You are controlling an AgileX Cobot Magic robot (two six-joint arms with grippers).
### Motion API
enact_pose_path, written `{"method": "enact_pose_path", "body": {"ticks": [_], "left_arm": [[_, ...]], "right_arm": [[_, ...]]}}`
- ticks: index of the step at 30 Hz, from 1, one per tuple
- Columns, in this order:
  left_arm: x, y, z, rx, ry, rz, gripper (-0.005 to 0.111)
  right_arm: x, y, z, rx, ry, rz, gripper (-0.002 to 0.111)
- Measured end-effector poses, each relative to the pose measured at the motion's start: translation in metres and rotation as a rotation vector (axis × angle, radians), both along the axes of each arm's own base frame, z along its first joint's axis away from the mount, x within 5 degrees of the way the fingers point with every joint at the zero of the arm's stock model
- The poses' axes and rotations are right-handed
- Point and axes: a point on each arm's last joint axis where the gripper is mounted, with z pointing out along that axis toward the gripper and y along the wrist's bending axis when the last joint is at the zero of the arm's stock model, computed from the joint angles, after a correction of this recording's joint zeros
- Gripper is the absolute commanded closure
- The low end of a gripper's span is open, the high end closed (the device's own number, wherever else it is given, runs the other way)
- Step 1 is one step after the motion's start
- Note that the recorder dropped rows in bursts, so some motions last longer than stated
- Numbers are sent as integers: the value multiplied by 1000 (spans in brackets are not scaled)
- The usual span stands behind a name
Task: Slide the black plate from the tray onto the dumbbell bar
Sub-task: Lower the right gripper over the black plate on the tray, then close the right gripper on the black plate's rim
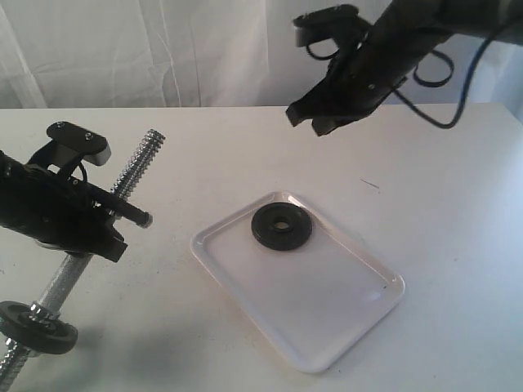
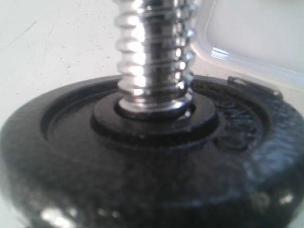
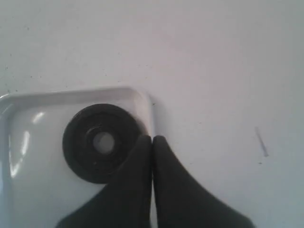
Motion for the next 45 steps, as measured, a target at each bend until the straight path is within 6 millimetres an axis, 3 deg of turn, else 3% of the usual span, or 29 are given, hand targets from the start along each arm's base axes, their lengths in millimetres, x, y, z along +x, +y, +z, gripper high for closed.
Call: {"method": "enact_pose_path", "body": {"ticks": [2, 7, 9, 13, 22, 27, 40, 45], "left_arm": [[0, 0, 0, 0, 0, 0, 107], [0, 0, 0, 0, 0, 0, 107], [0, 0, 0, 0, 0, 0, 107], [0, 0, 0, 0, 0, 0, 107], [0, 0, 0, 0, 0, 0, 107], [0, 0, 0, 0, 0, 0, 107], [0, 0, 0, 0, 0, 0, 107], [0, 0, 0, 0, 2, -1, 107]], "right_arm": [[3, 12, -11, -31, 29, 63, 85], [0, 39, -16, -100, 57, 210, 26], [1, 45, -15, -128, 35, 234, 13], [5, 52, -23, -173, 27, 242, 11], [10, 62, -68, -209, 153, 223, 11], [8, 68, -79, -214, 186, 206, 11], [1, 80, -83, -228, 198, 237, 11], [-2, 79, -83, -241, 233, 240, 3]]}}
